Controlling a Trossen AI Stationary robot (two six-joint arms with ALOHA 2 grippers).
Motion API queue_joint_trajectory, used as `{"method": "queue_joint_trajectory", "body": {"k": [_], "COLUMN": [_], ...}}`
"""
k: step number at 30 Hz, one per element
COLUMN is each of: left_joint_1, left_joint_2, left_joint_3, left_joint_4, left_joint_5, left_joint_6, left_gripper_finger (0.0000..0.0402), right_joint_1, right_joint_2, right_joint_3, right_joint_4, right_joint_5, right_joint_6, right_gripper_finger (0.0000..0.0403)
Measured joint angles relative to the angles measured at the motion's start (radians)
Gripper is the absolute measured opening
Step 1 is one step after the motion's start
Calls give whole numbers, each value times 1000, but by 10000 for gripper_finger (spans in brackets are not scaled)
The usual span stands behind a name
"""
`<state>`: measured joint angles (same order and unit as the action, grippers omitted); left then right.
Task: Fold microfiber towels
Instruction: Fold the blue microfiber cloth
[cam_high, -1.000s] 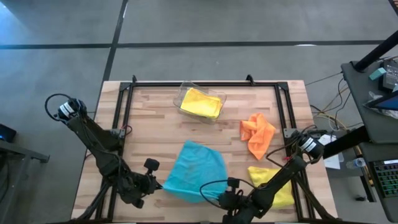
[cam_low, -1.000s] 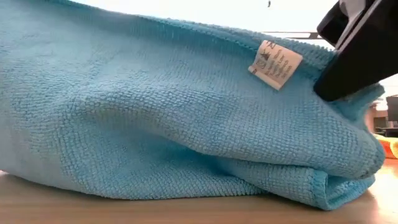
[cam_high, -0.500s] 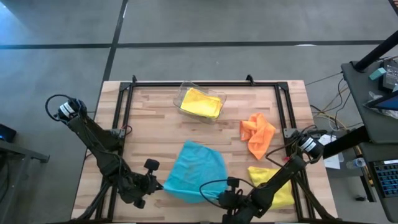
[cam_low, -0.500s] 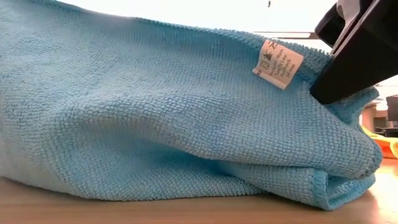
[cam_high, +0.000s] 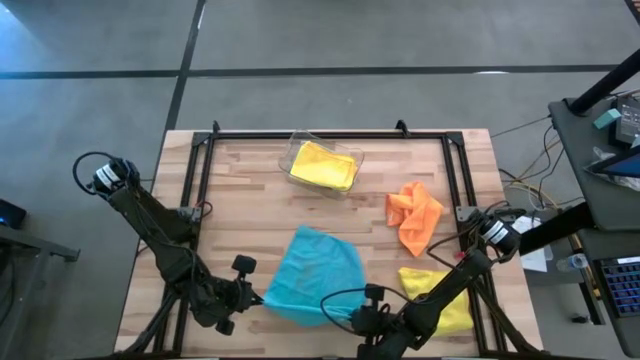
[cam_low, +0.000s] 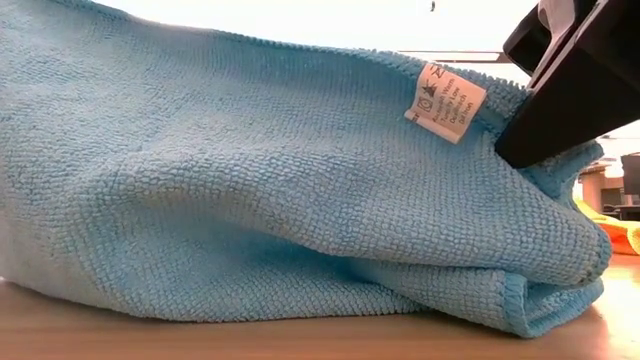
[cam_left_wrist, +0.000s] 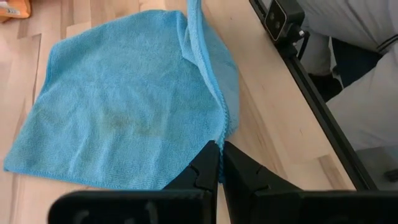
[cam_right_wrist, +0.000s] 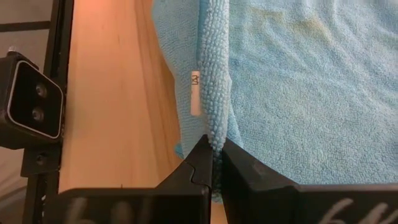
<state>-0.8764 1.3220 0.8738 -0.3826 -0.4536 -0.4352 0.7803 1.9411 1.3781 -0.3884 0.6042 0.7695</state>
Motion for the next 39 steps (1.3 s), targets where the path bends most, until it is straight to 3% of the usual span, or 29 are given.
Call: {"method": "queue_joint_trajectory", "body": {"k": [15,20,25,33,39], "left_joint_1": [0,0,0,0,0], "left_joint_2": [0,-3,-15,-25,-45], "left_joint_3": [-11,-9,-10,-8,-9], "left_joint_4": [7,-53,-82,-172,-240], "left_joint_5": [-8,-32,-60,-60,-55], "left_joint_6": [-2,40,30,12,-56], "left_gripper_finger": [0,0,0,0,0], "right_joint_1": [-2,-2,-11,-15,-18], "right_joint_2": [0,0,0,-16,-45], "right_joint_3": [0,0,0,1,-2], "right_joint_4": [2,11,10,-37,-188], "right_joint_5": [28,150,139,77,91], "right_joint_6": [-12,-41,-75,-53,50], "right_gripper_finger": [9,17,61,171,193]}}
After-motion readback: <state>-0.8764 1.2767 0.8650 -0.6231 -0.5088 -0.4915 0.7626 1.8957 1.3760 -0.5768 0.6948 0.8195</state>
